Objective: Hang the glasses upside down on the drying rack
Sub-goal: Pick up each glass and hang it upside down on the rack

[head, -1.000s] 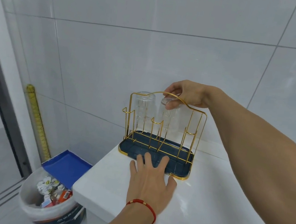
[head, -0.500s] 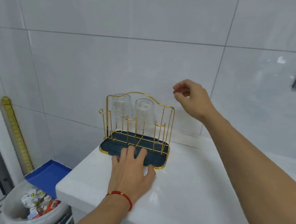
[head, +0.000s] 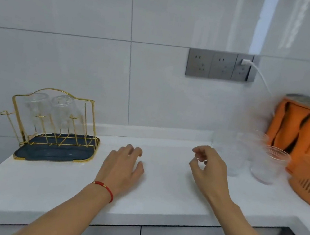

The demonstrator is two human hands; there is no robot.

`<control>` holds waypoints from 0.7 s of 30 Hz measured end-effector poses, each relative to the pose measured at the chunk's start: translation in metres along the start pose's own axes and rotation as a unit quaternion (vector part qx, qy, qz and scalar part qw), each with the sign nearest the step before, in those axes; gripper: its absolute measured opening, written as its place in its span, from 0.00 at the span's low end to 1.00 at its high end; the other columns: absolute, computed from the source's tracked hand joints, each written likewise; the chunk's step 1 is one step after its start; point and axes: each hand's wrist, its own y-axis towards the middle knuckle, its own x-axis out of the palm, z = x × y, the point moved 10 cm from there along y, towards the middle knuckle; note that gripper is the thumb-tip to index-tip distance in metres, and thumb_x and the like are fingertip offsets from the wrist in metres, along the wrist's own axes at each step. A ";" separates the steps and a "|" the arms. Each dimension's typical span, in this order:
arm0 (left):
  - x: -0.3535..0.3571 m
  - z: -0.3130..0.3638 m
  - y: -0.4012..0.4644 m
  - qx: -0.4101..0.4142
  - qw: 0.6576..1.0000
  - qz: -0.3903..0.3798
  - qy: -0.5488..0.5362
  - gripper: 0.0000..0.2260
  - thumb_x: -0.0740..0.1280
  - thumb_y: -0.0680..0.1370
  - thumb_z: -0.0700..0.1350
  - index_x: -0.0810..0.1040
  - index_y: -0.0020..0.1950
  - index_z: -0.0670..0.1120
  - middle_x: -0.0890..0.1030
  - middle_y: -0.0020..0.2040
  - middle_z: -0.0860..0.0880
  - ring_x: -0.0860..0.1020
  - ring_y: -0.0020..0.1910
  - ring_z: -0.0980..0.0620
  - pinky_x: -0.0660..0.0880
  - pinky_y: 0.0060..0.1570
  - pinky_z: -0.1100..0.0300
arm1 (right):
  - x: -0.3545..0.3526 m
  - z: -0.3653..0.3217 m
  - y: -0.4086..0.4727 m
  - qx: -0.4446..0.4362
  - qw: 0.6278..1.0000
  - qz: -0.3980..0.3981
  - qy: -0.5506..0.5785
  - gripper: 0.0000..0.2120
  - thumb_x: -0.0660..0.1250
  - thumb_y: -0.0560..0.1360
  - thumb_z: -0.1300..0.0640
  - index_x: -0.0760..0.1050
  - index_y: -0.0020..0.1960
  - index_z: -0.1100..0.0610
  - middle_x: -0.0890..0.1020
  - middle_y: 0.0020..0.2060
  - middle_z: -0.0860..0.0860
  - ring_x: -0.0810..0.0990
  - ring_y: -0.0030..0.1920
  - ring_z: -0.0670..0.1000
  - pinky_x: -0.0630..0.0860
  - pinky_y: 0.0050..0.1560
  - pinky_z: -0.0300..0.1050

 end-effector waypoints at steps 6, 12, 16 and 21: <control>0.044 0.116 0.026 0.066 0.994 -0.015 -0.089 0.14 0.58 0.80 0.51 0.74 0.63 0.48 0.76 0.60 0.50 0.73 0.56 0.48 0.69 0.56 0.51 | -0.093 0.032 -0.012 0.045 0.959 0.255 -0.118 0.19 0.76 0.71 0.60 0.76 0.60 0.60 0.77 0.56 0.58 0.74 0.57 0.59 0.63 0.56 0.42; 0.072 0.106 0.020 0.012 0.991 -0.028 -0.130 0.17 0.61 0.79 0.55 0.71 0.65 0.49 0.72 0.64 0.50 0.67 0.64 0.49 0.65 0.60 0.55 | -0.071 0.083 0.013 0.173 0.973 0.149 -0.025 0.46 0.77 0.74 0.56 0.53 0.81 0.62 0.64 0.76 0.62 0.65 0.75 0.61 0.66 0.73 0.51; 0.070 0.103 0.020 0.005 0.989 -0.018 -0.147 0.18 0.60 0.76 0.56 0.71 0.63 0.50 0.72 0.62 0.51 0.67 0.63 0.51 0.64 0.59 0.58 | -0.044 0.112 0.023 0.243 0.961 0.119 0.052 0.46 0.77 0.75 0.54 0.51 0.82 0.62 0.65 0.77 0.62 0.66 0.76 0.63 0.67 0.73 0.53; 0.067 0.100 0.020 -0.001 0.978 -0.009 -0.208 0.21 0.62 0.74 0.58 0.70 0.65 0.52 0.72 0.63 0.55 0.67 0.64 0.54 0.67 0.61 0.59 | -0.036 0.119 0.022 0.221 0.970 0.105 0.003 0.36 0.78 0.71 0.46 0.67 0.68 0.63 0.77 0.61 0.59 0.76 0.62 0.62 0.74 0.59 0.53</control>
